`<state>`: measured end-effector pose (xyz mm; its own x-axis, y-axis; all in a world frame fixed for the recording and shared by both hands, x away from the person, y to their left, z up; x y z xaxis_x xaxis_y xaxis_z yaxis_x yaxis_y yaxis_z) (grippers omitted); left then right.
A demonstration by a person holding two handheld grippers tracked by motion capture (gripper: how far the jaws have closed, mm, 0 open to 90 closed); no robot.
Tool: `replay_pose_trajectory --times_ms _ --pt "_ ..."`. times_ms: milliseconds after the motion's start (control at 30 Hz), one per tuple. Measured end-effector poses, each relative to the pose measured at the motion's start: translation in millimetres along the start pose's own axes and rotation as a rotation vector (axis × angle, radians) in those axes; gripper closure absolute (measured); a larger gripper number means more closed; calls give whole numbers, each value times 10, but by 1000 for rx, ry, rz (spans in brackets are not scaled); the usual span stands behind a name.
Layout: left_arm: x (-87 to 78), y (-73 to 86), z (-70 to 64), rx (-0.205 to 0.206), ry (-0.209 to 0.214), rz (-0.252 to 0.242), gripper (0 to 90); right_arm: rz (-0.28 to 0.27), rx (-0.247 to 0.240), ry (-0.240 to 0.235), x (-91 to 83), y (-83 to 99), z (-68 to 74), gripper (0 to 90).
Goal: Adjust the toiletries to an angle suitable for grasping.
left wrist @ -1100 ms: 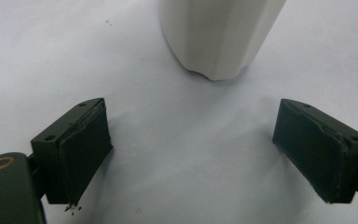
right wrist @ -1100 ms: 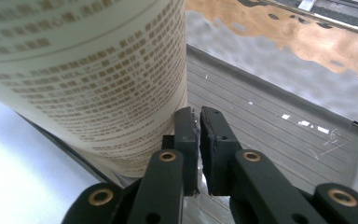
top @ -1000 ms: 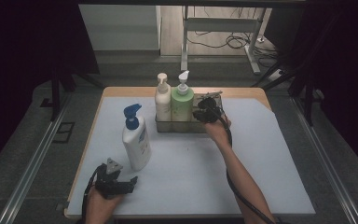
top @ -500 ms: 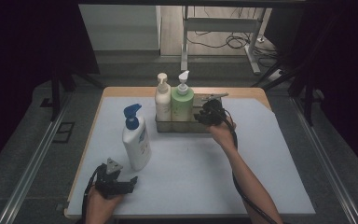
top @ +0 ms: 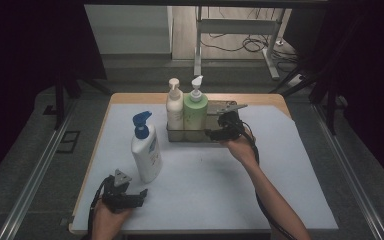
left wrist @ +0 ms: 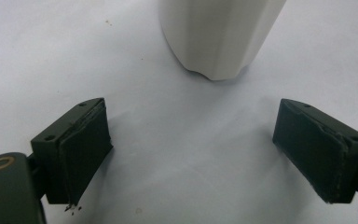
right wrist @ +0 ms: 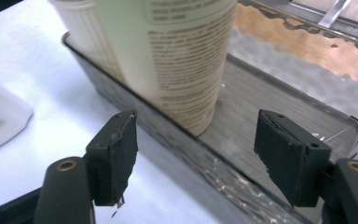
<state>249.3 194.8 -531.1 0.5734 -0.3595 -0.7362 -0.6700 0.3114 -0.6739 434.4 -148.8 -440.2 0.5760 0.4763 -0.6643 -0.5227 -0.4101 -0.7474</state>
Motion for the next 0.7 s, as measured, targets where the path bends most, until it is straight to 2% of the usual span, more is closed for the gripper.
replay_pose_trajectory --times_ms 133,233,500,633,700 --pt "0 0 1 1 0 0 105 -11 -17 -22 -76 35 26 239" --pt "0 0 1 1 0 0 105 -10 -35 -20 -148 69 38 215" --pt "0 0 1 1 1 0 105 13 -44 -40 -309 189 40 134" --pt "-1 -1 2 0 1 1 105 0 -51 -51 -374 230 49 126" --pt "-1 -1 1 -1 1 1 105 -5 -56 -47 -420 254 54 90"
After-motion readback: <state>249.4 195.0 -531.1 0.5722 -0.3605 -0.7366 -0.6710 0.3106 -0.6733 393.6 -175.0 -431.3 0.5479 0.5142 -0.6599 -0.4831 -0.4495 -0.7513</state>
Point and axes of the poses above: each handheld gripper's, and its own axes: x roughly forward along the jaws, y roughly out of its underside, z roughly to its left, the point moved 1 cm from there along x, roughly forward along the jaws, and after that the axes turned 2 degrees about y, right-handed, at the moved point
